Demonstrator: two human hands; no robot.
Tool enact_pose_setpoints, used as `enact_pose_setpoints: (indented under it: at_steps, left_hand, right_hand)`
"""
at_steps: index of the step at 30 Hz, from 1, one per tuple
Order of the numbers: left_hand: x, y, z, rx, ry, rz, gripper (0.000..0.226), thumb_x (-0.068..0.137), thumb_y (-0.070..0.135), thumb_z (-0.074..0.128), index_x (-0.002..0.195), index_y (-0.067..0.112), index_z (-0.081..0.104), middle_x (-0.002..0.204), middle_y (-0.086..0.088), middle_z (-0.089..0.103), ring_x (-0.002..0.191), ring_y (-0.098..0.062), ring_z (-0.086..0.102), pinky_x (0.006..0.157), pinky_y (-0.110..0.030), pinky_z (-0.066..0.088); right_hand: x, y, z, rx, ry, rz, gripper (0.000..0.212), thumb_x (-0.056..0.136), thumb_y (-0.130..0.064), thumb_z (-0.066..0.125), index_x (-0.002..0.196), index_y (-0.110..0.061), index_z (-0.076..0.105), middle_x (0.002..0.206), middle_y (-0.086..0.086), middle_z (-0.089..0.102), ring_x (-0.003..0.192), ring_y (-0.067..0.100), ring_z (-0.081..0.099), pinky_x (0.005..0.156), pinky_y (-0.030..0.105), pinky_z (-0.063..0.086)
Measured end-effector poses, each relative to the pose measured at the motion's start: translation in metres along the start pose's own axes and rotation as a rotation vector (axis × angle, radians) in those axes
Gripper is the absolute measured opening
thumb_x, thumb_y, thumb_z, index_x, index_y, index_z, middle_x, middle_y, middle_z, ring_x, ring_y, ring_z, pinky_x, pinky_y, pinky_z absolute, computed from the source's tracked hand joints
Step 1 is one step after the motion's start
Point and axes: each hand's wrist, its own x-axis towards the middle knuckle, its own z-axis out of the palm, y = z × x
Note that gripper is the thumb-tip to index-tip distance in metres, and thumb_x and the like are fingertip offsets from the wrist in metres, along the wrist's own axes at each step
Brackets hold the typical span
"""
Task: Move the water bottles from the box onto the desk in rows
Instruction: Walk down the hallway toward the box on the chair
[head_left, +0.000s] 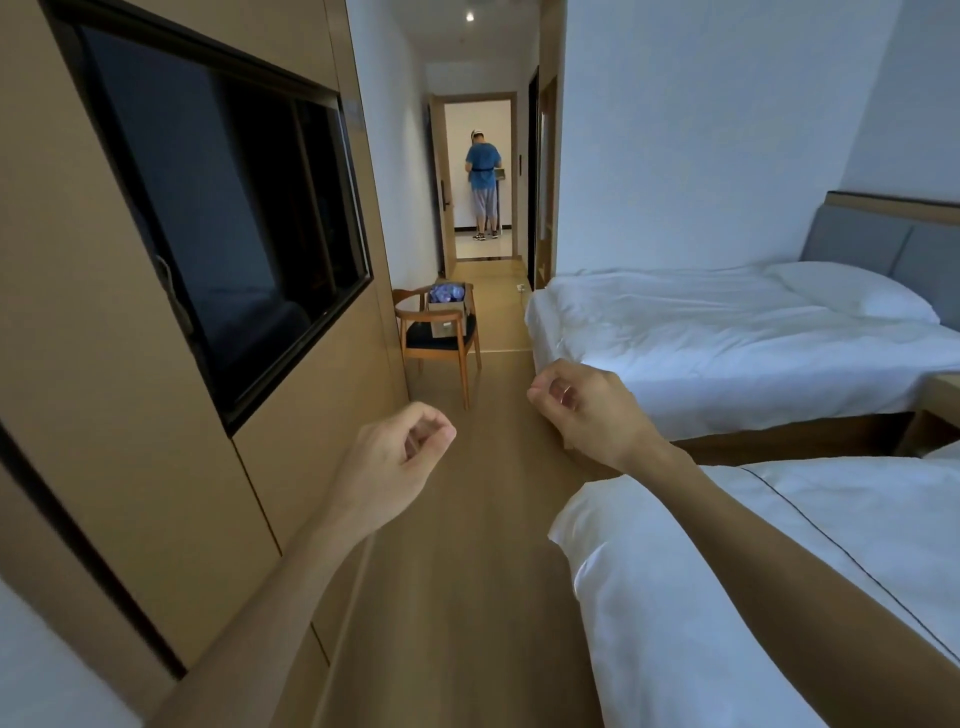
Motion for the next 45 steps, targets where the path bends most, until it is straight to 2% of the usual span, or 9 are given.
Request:
enact_pose_setpoints:
  at_steps: [4,8,15,20,23,27,38,45]
  left_hand:
    - [0.076,-0.027,0.015,0.005,0.024,-0.012,0.014,0.096,0.043,0.050,0.098,0.033,0.060,0.085,0.017,0.062,0.083,0.002,0.057,0.068,-0.016,0.047]
    - [0.157,-0.049,0.028,0.039,0.054,-0.024,0.016,0.095,0.046,0.050,0.098,0.034,0.060,0.086,0.016,0.063,0.082,0.002,0.059,0.072,-0.023,0.053]
    - [0.270,-0.095,0.051,0.072,0.102,-0.042,0.015,0.095,0.048,0.050,0.099,0.036,0.058,0.085,0.019,0.062,0.080,0.003,0.059,0.073,-0.025,0.054]
    - [0.338,-0.140,0.071,0.104,0.117,-0.067,0.012,0.094,0.051,0.049,0.097,0.041,0.056,0.085,0.023,0.059,0.077,0.005,0.058,0.069,-0.023,0.054]
    - [0.384,-0.173,0.081,0.100,0.112,-0.068,0.014,0.094,0.050,0.050,0.098,0.039,0.057,0.085,0.021,0.060,0.076,0.002,0.059,0.070,-0.028,0.056]
    - [0.453,-0.224,0.091,0.087,0.132,-0.048,0.015,0.094,0.050,0.050,0.097,0.038,0.058,0.083,0.019,0.060,0.073,-0.002,0.060,0.068,-0.035,0.056]
    - [0.644,-0.332,0.108,0.038,0.079,-0.035,0.012,0.095,0.047,0.050,0.097,0.037,0.057,0.085,0.016,0.058,0.073,-0.003,0.058,0.066,-0.034,0.055]
    - [0.755,-0.396,0.141,0.010,0.062,-0.037,0.009,0.094,0.042,0.054,0.095,0.035,0.060,0.083,0.016,0.059,0.071,-0.005,0.058,0.063,-0.032,0.053]
  right_hand:
    - [0.075,0.043,0.017,0.012,0.004,-0.031,0.016,0.096,-0.038,0.055,0.098,-0.026,0.064,0.089,-0.009,0.063,0.081,0.005,0.059,0.075,0.032,0.054]
    - [0.153,0.080,0.028,0.022,-0.005,-0.049,0.014,0.096,-0.034,0.055,0.099,-0.024,0.064,0.086,-0.007,0.065,0.080,0.006,0.059,0.076,0.035,0.054]
    - [0.269,0.135,0.054,0.035,-0.026,-0.076,0.010,0.096,-0.033,0.056,0.098,-0.027,0.063,0.086,-0.010,0.065,0.078,0.005,0.060,0.073,0.033,0.055]
    - [0.339,0.174,0.082,0.041,-0.033,-0.072,0.003,0.095,-0.032,0.057,0.093,-0.032,0.060,0.084,-0.012,0.063,0.075,0.000,0.059,0.071,0.026,0.053]
    - [0.388,0.197,0.101,0.037,-0.041,-0.062,0.007,0.095,-0.032,0.057,0.094,-0.029,0.063,0.083,-0.011,0.064,0.074,0.000,0.058,0.071,0.026,0.052]
    - [0.463,0.227,0.134,0.024,-0.030,-0.062,0.012,0.095,-0.038,0.054,0.096,-0.029,0.063,0.085,-0.010,0.065,0.076,0.005,0.060,0.072,0.033,0.055]
    - [0.649,0.286,0.194,-0.034,-0.015,-0.008,0.019,0.096,-0.040,0.053,0.101,-0.024,0.064,0.089,-0.006,0.065,0.080,0.008,0.061,0.075,0.035,0.055]
    - [0.758,0.353,0.245,-0.032,-0.021,-0.015,0.021,0.096,-0.042,0.052,0.102,-0.025,0.063,0.089,-0.007,0.065,0.080,0.007,0.061,0.074,0.035,0.056]
